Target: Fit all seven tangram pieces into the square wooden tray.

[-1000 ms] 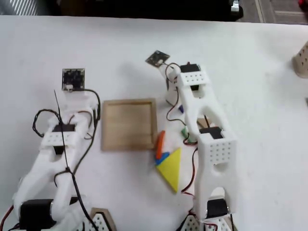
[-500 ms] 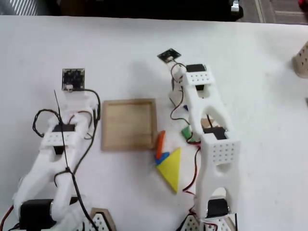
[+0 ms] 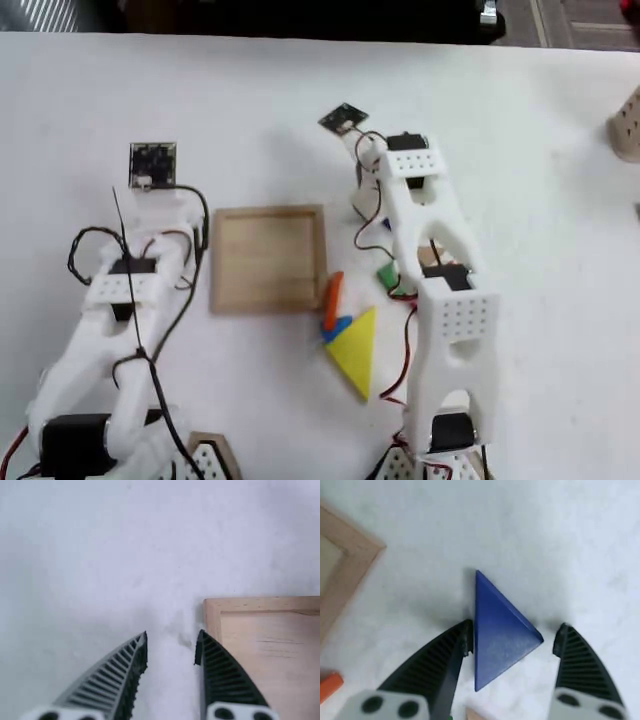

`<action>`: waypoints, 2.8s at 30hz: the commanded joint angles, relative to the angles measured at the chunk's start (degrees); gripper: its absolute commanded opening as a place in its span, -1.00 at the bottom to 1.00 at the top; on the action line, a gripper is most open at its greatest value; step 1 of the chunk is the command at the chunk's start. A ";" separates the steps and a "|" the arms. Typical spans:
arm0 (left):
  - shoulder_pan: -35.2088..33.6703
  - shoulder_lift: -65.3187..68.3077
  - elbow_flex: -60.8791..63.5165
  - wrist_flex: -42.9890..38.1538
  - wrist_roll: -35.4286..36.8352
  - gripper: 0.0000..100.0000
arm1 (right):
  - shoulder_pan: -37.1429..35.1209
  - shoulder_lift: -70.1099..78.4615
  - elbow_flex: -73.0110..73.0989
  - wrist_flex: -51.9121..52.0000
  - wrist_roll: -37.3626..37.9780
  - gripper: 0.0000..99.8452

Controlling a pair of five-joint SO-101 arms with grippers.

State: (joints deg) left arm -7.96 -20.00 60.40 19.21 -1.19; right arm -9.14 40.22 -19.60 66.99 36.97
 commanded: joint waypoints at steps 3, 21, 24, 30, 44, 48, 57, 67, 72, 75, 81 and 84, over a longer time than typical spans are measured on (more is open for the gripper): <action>0.57 -2.33 -0.26 -1.05 -0.70 -0.65 | 0.57 -0.92 -0.53 -1.63 1.14 -0.48; 0.57 -2.33 -0.26 -1.14 -0.70 -0.65 | 0.57 -0.57 -0.44 -1.19 0.62 -0.74; 0.57 -2.33 -0.26 -1.14 -0.70 -0.65 | 0.57 -0.48 -0.44 -1.19 0.62 -0.80; 0.57 -2.33 -0.26 -1.14 -0.70 -0.65 | 0.57 -0.48 -0.44 -1.19 0.62 -0.80; 0.48 -2.33 -0.26 -1.58 -0.70 -0.65 | 1.01 -0.92 -0.53 -1.63 -4.22 -0.81; -1.01 -2.33 -0.62 -1.58 -0.70 -0.65 | 1.01 -1.01 -0.62 -1.19 -9.32 -0.81; -2.15 -2.42 -0.53 -3.16 -0.44 -0.65 | 0.22 -1.01 -7.30 9.19 -13.36 -0.81; -2.24 -2.33 -0.26 -4.66 -0.26 -0.65 | -7.69 -1.01 -23.65 30.11 -26.99 -0.81; -2.42 -2.33 -0.35 -4.66 -0.18 -0.65 | -16.22 -1.01 -24.53 31.43 -31.03 -0.81; -3.21 -2.33 -0.62 -4.75 -0.18 -0.65 | -20.26 -1.01 -24.44 31.52 -31.91 -0.81; -3.21 -2.33 -0.70 -4.75 -0.18 -0.65 | -26.51 -6.20 -15.30 31.52 -32.18 -0.81; -3.21 -2.33 -0.70 -4.75 -0.18 -0.65 | -29.32 -13.93 -6.68 28.88 -32.18 -0.81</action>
State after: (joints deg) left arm -10.51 -20.00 60.40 16.13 -1.19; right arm -35.87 36.26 -31.56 97.41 5.23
